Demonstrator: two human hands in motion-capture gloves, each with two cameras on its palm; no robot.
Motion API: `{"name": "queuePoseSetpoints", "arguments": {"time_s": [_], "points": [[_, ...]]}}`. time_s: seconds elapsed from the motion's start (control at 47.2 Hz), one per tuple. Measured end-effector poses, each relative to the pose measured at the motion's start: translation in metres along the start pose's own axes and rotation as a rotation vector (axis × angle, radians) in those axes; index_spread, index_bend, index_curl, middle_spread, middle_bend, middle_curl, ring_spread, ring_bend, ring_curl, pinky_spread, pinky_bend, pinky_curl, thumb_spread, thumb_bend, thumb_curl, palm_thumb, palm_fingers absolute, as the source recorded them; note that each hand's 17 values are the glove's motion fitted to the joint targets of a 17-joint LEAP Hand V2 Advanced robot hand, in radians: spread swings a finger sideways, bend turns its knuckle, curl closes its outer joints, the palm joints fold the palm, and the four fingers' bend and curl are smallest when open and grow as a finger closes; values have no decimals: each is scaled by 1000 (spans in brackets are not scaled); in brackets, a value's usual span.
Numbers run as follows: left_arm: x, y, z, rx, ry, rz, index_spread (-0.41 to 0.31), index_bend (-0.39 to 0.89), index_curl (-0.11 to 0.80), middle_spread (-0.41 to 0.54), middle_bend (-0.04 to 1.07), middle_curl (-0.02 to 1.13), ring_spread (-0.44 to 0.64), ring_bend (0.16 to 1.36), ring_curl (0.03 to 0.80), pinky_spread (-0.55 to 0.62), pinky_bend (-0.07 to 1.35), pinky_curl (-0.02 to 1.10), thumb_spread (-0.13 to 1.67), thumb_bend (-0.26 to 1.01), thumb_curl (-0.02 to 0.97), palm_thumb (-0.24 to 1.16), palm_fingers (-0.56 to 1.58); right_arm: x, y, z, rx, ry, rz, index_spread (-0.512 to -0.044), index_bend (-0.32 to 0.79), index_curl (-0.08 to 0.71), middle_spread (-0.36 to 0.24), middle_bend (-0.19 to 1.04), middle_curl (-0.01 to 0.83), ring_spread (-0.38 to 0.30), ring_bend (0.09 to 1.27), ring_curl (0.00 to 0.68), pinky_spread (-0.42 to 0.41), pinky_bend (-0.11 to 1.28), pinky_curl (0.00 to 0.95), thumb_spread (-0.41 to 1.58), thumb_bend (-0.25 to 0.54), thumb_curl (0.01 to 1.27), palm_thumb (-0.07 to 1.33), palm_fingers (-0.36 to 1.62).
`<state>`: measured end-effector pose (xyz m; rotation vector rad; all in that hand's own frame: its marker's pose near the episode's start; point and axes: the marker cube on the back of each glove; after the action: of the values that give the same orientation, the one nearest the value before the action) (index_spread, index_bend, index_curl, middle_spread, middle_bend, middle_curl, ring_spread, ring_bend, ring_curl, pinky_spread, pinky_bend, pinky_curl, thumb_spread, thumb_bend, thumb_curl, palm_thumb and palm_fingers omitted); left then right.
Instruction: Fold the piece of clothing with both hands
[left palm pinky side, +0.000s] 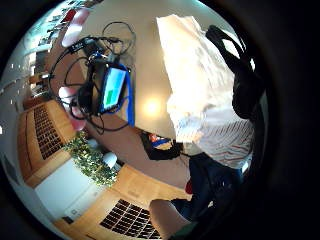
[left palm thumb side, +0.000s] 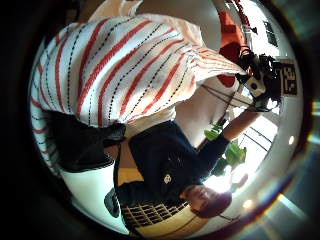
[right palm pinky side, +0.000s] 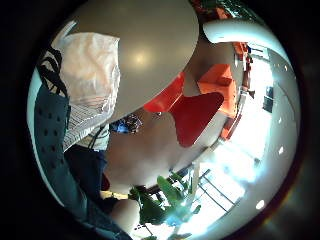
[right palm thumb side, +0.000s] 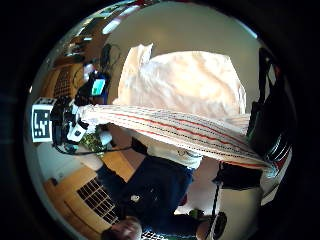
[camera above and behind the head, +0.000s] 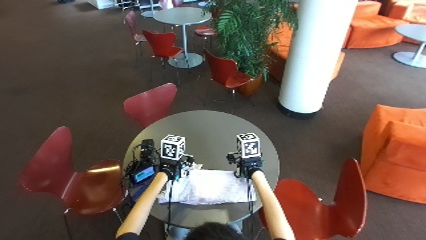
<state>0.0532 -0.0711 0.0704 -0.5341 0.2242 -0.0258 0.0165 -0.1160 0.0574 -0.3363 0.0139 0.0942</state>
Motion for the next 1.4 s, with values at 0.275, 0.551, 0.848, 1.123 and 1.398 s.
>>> {"name": "queuePoseSetpoints", "arguments": {"time_s": [0.275, 0.551, 0.848, 1.123, 1.398], "points": [[-6, -59, 33, 134, -13, -100, -279, 223, 590, -287, 426, 627, -316, 374, 453, -256, 216, 450, 784, -15, 834, 853, 1108, -19, -24, 19, 67, -77, 89, -270, 313, 573, -235, 411, 573, -259, 554, 504, -317, 485, 428, 191, -28, 762, 1036, 1288], [-27, -53, 8, 629, -55, -360, -175, 14, 455, -198, 169, 570, -194, 393, 468, -206, 400, 504, 1111, -59, 660, 539, 729, 5, -17, -10, 533, -27, 279, -271, 66, 491, -211, 204, 512, -238, 544, 491, -316, 601, 442, 507, -24, 735, 996, 1022], [-4, 10, 18, 559, 35, -256, -126, 116, 346, -112, 157, 466, -88, 428, 428, -147, 454, 473, 1255, -30, 503, 417, 636, 24, 22, 20, 214, -57, 445, -265, 40, 339, -214, 169, 459, -223, 549, 467, -308, 643, 422, 887, -38, 628, 901, 1064], [12, -9, 96, 340, 131, -194, -119, 205, 390, -27, 124, 395, 35, 410, 406, -3, 323, 422, 1319, -27, 391, 275, 477, 7, 31, 77, 11, -172, 494, -209, 50, 248, -132, 187, 463, -186, 542, 455, -251, 636, 405, 1071, -40, 534, 760, 1014], [7, -47, 114, 446, 60, -224, -92, 189, 414, 47, 137, 337, 185, 421, 383, 194, 251, 381, 1306, -31, 294, 85, 337, -1, 23, 88, 96, -99, 557, -187, 36, 181, -109, 197, 455, -172, 530, 434, -218, 643, 385, 1114, -28, 456, 661, 982]]}}
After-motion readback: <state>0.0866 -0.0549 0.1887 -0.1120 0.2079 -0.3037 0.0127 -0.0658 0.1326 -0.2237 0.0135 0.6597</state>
